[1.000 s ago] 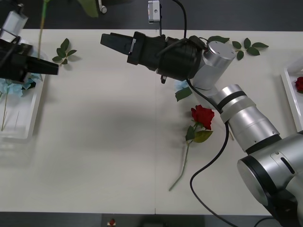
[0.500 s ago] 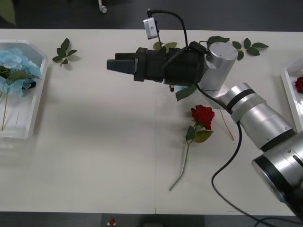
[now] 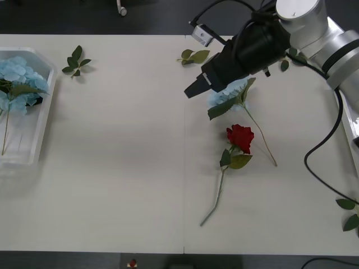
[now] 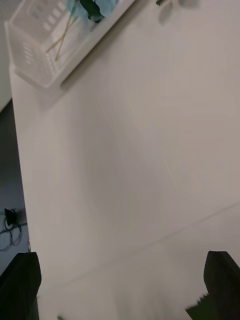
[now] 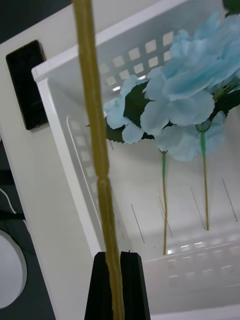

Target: Put the red flowers into the right box and the blue flowers into the left box

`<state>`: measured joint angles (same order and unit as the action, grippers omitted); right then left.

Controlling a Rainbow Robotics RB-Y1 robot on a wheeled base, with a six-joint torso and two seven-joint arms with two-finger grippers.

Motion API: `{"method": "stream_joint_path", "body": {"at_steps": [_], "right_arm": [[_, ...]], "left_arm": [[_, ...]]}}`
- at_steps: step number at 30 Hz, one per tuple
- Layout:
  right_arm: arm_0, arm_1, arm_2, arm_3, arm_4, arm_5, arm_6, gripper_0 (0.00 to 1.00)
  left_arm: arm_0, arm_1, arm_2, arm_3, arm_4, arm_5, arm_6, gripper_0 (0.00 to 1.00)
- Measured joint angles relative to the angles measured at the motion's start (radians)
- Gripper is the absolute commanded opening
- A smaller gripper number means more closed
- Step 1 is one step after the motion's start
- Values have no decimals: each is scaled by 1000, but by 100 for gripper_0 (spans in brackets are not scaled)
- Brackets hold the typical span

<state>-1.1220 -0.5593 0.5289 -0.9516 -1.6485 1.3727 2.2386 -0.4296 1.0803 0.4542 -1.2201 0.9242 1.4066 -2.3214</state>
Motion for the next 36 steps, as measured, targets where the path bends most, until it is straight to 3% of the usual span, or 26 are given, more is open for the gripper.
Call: {"method": "stream_joint_path", "body": {"at_steps": [7, 14, 21, 24, 25, 26, 36], "right_arm": [[-90, -145, 215, -44, 12, 30, -227, 95], [-89, -332, 384, -297, 101, -30, -333, 95], [-48, -377, 425, -329, 221, -99, -430, 95], [-9, -372, 401, -303, 263, -144, -430, 95], [3, -369, 395, -290, 279, -162, -430, 95], [14, -363, 390, -276, 295, -178, -430, 95], [58, -280, 369, -153, 393, -231, -422, 95]], "left_arm": [[11, -1, -200, 80, -40, -114, 120, 0], [11, -35, -269, 188, -59, -204, 120, 0], [11, -75, -269, 214, -62, -207, 120, 3], [11, -76, -269, 216, -62, -230, 120, 84], [11, -76, -269, 217, -62, -240, 120, 96], [11, -76, -269, 217, -62, -245, 120, 100], [11, -76, -246, 198, -27, -201, 120, 100]]}}
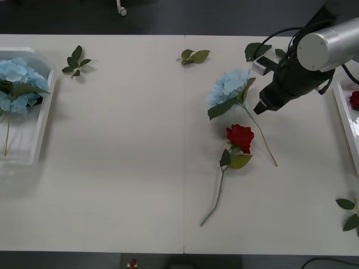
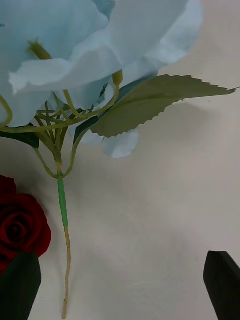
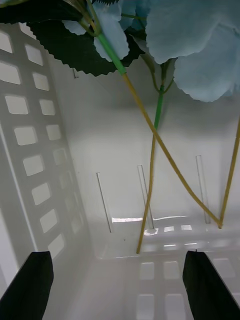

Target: Put the red flowers into the right box and the blue flowers into the left box

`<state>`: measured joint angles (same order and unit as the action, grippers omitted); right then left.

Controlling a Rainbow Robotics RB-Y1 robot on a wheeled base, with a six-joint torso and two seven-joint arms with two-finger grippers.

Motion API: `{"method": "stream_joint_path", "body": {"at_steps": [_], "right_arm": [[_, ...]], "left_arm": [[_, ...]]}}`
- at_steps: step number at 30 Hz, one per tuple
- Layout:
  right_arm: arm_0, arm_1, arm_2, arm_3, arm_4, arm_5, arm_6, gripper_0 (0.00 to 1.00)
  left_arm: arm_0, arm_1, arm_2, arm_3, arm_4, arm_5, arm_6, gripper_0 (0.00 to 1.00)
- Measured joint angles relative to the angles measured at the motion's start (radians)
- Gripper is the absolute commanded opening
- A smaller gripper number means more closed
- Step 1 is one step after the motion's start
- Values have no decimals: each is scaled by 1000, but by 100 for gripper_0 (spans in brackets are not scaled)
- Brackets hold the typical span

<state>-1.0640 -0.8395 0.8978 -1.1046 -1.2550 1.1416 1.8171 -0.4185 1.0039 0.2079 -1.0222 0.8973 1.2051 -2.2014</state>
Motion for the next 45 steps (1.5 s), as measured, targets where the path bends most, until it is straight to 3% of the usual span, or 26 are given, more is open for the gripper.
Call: {"method": "stream_joint_path", "body": {"at_steps": [7, 11, 19, 22, 26, 37, 39, 41, 45], "right_arm": [[0, 91, -25, 84, 60, -5, 8, 95], [0, 141, -60, 130, 86, -6, 10, 95], [0, 197, -90, 210, 89, -32, 44, 89], [0, 198, -88, 215, 89, -32, 70, 82], [0, 198, -88, 215, 89, -32, 72, 73], [0, 199, -88, 256, 89, -43, 78, 71], [0, 203, -88, 270, 89, -53, 94, 63], [0, 212, -88, 286, 89, -54, 119, 42], [0, 235, -88, 309, 91, -54, 132, 11]], "left_arm": [[0, -2, 232, -82, 112, 226, -34, 100], [0, -2, 270, -124, 193, 286, -149, 100], [0, -2, 207, -134, 500, 315, -413, 100], [0, -2, 159, -134, 630, 315, -508, 100], [0, -2, 70, -149, 787, 317, -509, 100], [0, -2, -125, -306, 1033, 305, -509, 100], [0, -2, -145, -342, 1053, 281, -509, 100], [0, -2, -168, -380, 1082, 257, -509, 100], [0, -2, -219, -448, 1124, 204, -509, 100]]}}
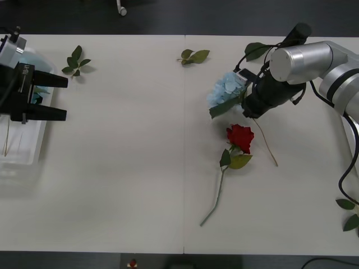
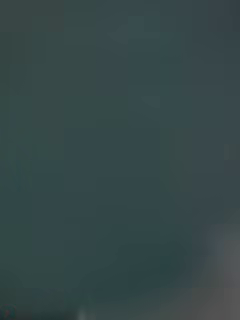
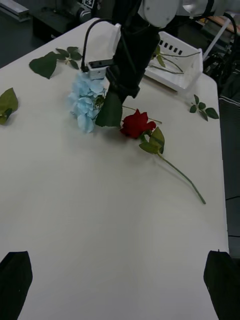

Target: Put the red flowers into the right box and the blue flowers into the left box

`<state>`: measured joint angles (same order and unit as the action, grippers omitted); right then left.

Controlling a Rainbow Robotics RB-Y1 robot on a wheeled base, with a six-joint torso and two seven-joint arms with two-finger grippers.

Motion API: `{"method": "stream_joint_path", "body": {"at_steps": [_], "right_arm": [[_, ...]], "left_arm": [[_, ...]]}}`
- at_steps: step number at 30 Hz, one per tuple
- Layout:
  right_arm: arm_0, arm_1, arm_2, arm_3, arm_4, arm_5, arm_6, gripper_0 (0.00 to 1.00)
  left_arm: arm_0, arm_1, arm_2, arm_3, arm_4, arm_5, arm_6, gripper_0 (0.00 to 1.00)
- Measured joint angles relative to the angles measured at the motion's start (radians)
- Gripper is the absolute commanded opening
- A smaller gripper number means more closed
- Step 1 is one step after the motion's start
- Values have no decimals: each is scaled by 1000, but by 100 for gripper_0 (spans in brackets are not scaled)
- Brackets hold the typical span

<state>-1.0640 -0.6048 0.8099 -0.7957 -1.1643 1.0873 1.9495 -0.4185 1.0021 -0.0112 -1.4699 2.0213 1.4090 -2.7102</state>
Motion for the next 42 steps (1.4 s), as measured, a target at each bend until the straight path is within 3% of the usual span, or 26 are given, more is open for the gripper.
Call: {"method": "stream_joint_path", "body": {"at_steps": [2, 15, 19, 25, 32, 42], "right_arm": [[0, 7, 0, 5, 6, 0, 0, 0], [0, -6, -23, 6, -70, 26, 4, 0], [0, -66, -117, 7, -262, 86, 37, 0], [0, -175, -229, 29, -536, 145, 266, 0], [0, -196, -382, 100, -766, 169, 441, 0], [0, -192, -340, 27, -1053, 138, 541, 0]], "left_arm": [[0, 0, -22, -31, 2, -33, 0, 100], [-4, 0, -41, -68, -35, -69, 0, 100], [-4, 0, -41, -68, -35, -68, 0, 100], [-4, 0, -41, -68, -36, -68, 0, 100], [-4, 0, -41, -67, -37, -67, 0, 100], [-4, 0, -35, 4, -36, -2, 0, 100]]}}
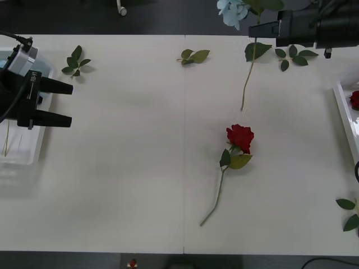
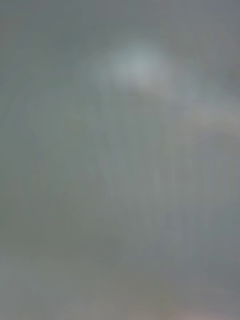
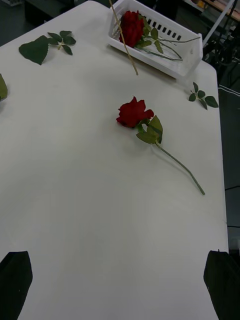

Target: Put the red flowers into the right box and the blue flowers into the left box

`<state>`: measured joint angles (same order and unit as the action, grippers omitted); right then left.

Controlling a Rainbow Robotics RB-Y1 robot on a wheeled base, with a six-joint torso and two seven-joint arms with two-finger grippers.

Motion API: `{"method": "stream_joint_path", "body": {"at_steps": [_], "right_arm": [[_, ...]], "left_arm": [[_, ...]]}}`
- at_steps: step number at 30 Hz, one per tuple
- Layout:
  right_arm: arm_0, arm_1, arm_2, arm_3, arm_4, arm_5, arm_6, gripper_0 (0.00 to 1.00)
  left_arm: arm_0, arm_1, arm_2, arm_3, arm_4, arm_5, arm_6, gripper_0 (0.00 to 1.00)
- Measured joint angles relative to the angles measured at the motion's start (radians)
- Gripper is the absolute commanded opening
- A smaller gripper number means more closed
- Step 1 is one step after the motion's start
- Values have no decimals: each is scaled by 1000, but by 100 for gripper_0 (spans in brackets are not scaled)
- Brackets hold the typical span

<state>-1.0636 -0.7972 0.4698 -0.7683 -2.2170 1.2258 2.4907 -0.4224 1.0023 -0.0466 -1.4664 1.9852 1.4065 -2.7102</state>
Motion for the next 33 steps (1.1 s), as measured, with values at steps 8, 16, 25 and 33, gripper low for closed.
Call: {"method": "stream_joint_path", "body": {"at_steps": [8, 16, 25, 33], "right_arm": [[58, 42, -3, -216, -145, -161, 0, 0], [122, 135, -1, -376, -180, -292, -116, 0], [122, 299, -1, -385, -180, -401, -125, 0], [122, 378, 5, -385, -180, -452, -125, 0]], "left_arm": [[0, 0, 38, 2, 1, 22, 133, 100], [0, -7, 37, -3, 1, 21, 419, 100], [-5, -91, 37, -45, 42, 20, 748, 100], [-26, -186, 37, -70, 31, -5, 755, 100]]}}
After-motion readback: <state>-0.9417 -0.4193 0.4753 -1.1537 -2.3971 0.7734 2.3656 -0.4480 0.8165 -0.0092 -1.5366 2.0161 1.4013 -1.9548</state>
